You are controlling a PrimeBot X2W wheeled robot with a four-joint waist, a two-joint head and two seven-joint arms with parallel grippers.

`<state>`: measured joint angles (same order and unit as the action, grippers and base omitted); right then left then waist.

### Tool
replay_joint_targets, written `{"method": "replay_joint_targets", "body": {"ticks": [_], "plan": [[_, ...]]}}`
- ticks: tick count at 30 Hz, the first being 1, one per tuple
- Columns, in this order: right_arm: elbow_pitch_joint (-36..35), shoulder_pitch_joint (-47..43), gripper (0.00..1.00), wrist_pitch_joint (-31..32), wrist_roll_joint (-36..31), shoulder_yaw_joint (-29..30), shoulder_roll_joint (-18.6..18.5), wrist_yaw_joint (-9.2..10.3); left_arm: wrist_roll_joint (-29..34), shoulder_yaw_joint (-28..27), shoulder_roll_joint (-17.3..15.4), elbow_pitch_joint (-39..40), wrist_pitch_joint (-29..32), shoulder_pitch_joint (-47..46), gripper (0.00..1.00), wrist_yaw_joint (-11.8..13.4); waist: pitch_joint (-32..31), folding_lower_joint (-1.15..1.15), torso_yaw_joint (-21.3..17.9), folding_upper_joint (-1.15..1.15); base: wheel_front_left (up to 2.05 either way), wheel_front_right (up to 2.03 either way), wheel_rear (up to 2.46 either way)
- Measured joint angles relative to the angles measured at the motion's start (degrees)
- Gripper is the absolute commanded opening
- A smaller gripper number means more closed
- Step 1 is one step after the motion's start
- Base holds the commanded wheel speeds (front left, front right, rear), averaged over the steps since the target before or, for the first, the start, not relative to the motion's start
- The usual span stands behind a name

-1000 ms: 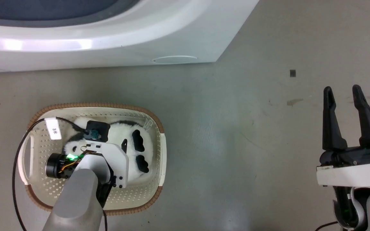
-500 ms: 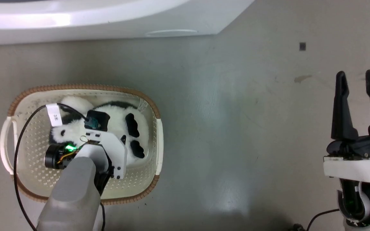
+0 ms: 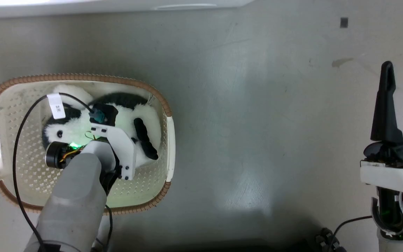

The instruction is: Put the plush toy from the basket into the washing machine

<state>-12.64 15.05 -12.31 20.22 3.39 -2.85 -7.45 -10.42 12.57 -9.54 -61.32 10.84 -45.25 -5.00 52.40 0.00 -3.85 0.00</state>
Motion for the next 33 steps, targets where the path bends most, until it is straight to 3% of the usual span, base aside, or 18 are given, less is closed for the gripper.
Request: {"method": "replay_joint_targets", "body": {"ticks": [15, 16, 17, 18, 26, 33], "plan": [[-1.05, 2.38, 1.00, -1.75, 3.16, 0.09, 0.00, 0.00, -2.74, 2.46, -0.58, -7.89, -0.27, -7.40, 0.99, -0.45, 6.27, -0.01, -0.77, 0.00, 0.00, 0.00, 0.00], [-1.10, 2.67, 1.00, -1.93, 3.32, 0.09, 0.00, 0.00, -2.97, 2.64, -0.68, -8.40, -0.21, -7.78, 0.82, -0.63, 6.62, -0.01, -0.86, 0.00, 0.00, 0.00, 0.00], [-1.18, 2.91, 1.00, -1.94, 3.50, 0.10, 0.00, 0.00, -3.16, 2.85, -0.79, -8.89, -0.05, -8.18, 0.38, -0.76, 6.97, -0.01, -0.93, 0.00, 0.00, 0.00, 0.00], [-1.25, 3.18, 1.00, -2.01, 3.64, 0.09, 0.00, 0.00, -3.38, 3.03, -0.90, -9.47, 0.14, -8.65, 0.03, -0.92, 7.33, -0.01, -1.00, 0.00, 0.00, 0.00, 0.00], [-1.48, 3.66, 1.00, -2.43, 4.07, 0.33, 0.00, 0.00, -4.21, 3.90, -0.88, -11.56, 1.44, -9.67, 0.00, -1.68, 6.87, 0.00, -0.98, 0.00, 0.00, 0.00, 0.00], [-0.29, 3.76, 1.00, -2.44, 4.08, 0.05, 0.00, 0.00, -4.48, 5.06, -0.80, -12.33, -1.97, -7.79, 0.00, -1.74, 3.12, 0.00, -0.95, 0.00, 0.00, 0.00, 0.00]]}}
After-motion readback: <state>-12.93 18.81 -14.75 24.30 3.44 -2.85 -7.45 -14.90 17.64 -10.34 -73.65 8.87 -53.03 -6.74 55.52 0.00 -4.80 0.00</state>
